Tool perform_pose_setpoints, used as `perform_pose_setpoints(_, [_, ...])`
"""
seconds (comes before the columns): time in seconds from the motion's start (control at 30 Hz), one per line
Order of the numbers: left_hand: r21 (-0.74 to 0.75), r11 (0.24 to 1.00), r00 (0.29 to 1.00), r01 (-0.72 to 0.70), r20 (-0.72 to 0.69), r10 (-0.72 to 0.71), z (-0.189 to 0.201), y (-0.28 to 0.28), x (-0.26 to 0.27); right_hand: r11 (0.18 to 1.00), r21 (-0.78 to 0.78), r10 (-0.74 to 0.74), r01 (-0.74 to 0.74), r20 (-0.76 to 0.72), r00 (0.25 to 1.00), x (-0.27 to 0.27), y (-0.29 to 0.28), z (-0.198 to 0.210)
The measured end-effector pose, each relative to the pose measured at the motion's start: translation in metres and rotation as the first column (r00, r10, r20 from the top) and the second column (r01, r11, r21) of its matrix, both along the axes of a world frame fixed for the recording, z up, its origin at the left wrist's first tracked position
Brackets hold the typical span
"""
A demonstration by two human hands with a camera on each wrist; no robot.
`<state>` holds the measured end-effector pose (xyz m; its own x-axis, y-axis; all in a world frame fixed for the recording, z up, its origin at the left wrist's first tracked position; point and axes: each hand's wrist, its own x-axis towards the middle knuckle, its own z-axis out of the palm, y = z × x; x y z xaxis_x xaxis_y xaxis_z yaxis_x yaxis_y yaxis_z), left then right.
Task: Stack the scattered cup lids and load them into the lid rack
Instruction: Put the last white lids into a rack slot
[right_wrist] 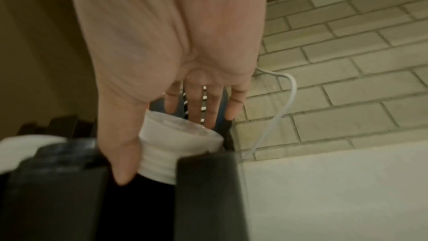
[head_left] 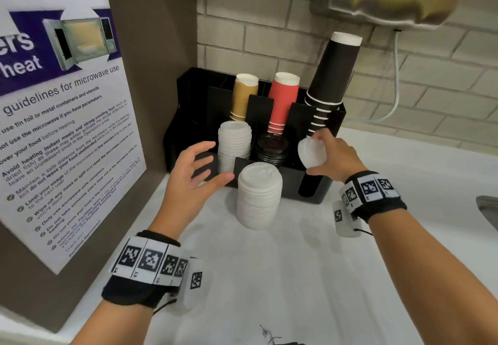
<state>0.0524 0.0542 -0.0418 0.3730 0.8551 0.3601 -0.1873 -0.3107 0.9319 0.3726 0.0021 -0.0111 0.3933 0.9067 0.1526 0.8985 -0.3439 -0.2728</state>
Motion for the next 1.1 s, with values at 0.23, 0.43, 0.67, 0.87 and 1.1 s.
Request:
perform_pose_setpoints(0.23, [-0.001, 1.0, 0.999, 0.003, -0.045, -0.003, -0.002, -0.002, 0.001, 0.941, -0.338, 0.109, 0.011, 0.332, 0.937, -0.007, 0.019, -0.009])
perform_pose_setpoints(0.43, [0.002, 1.0, 0.997, -0.012, -0.07, 0.012, -0.003, -0.003, 0.002, 0.835, -0.548, 0.162, 0.047, 0.327, 0.931, -0.021, 0.033, -0.018])
perform_pose_setpoints(0.67, [-0.011, 0.998, 0.995, -0.055, -0.083, 0.054, -0.004, -0.005, 0.0, 0.724, -0.689, 0.118, -0.015, 0.103, 0.988, -0.016, 0.038, -0.016])
perform_pose_setpoints(0.87, [-0.009, 0.997, 0.993, -0.075, -0.095, 0.074, -0.006, -0.004, 0.0, 0.872, -0.486, 0.145, -0.058, 0.143, 0.979, -0.018, 0.033, 0.001])
perform_pose_setpoints(1.1, [-0.004, 0.998, 0.995, -0.07, -0.075, 0.07, -0.009, -0.004, 0.004, 0.905, 0.191, 0.409, -0.381, -0.143, 0.901, -0.083, 0.012, 0.014])
